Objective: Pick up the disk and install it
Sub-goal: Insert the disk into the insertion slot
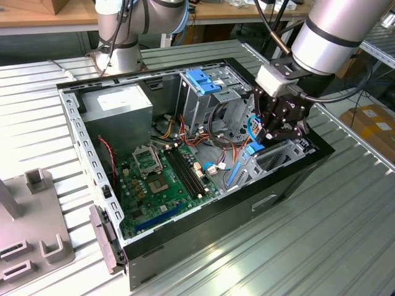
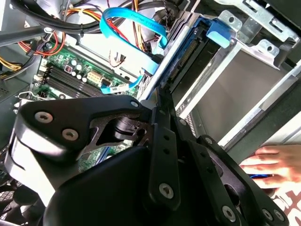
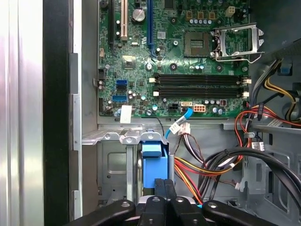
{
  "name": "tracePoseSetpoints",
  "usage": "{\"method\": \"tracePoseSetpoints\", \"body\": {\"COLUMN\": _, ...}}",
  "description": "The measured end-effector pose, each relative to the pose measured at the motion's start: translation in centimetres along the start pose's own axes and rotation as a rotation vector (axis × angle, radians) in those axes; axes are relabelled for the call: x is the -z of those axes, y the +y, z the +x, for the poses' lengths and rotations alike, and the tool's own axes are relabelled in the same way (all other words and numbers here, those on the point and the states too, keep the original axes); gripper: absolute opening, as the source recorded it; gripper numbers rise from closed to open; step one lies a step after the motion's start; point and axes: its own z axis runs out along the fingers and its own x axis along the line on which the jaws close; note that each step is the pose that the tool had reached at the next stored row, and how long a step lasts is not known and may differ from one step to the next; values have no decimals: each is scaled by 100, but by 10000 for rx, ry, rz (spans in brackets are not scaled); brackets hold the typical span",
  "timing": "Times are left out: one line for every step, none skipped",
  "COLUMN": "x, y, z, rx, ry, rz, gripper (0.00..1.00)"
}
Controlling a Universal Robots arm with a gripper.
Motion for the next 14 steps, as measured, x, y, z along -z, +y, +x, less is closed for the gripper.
{"method": "tracePoseSetpoints", "body": {"x": -14, "y": 0, "z": 2, "rx": -1, "ry": 5, "rz": -1, "gripper": 11}}
{"method": "tracePoseSetpoints", "body": {"x": -15, "y": 0, "z": 2, "rx": -1, "ry": 4, "rz": -1, "gripper": 11}}
{"method": "tracePoseSetpoints", "body": {"x": -18, "y": 0, "z": 2, "rx": 0, "ry": -1, "rz": 0, "gripper": 11}}
{"method": "tracePoseSetpoints", "body": {"x": -17, "y": 0, "z": 2, "rx": -1, "ry": -2, "rz": 0, "gripper": 11}}
{"method": "tracePoseSetpoints", "body": {"x": 5, "y": 0, "z": 1, "rx": -1, "ry": -11, "rz": 0, "gripper": 11}}
{"method": "tracePoseSetpoints", "body": {"x": 43, "y": 0, "z": 1, "rx": -1, "ry": -3, "rz": 0, "gripper": 11}}
{"method": "tracePoseSetpoints", "body": {"x": 69, "y": 1, "z": 0, "rx": -1, "ry": -1, "rz": 0, "gripper": 11}}
{"method": "tracePoseSetpoints", "body": {"x": 110, "y": 1, "z": -1, "rx": -1, "ry": -1, "rz": 0, "gripper": 11}}
{"method": "tracePoseSetpoints", "body": {"x": 127, "y": -1, "z": -1, "rx": -1, "ry": 2, "rz": 0, "gripper": 11}}
{"method": "tracePoseSetpoints", "body": {"x": 136, "y": -4, "z": -1, "rx": 0, "ry": 8, "rz": -1, "gripper": 11}}
{"method": "tracePoseSetpoints", "body": {"x": 144, "y": -17, "z": -1, "rx": 0, "ry": 27, "rz": 0, "gripper": 11}}
{"method": "tracePoseSetpoints", "body": {"x": 147, "y": -28, "z": -1, "rx": -1, "ry": 36, "rz": -1, "gripper": 11}}
{"method": "tracePoseSetpoints", "body": {"x": 151, "y": -38, "z": -2, "rx": 0, "ry": 46, "rz": -2, "gripper": 11}}
{"method": "tracePoseSetpoints", "body": {"x": 167, "y": -53, "z": -2, "rx": -1, "ry": 59, "rz": -4, "gripper": 11}}
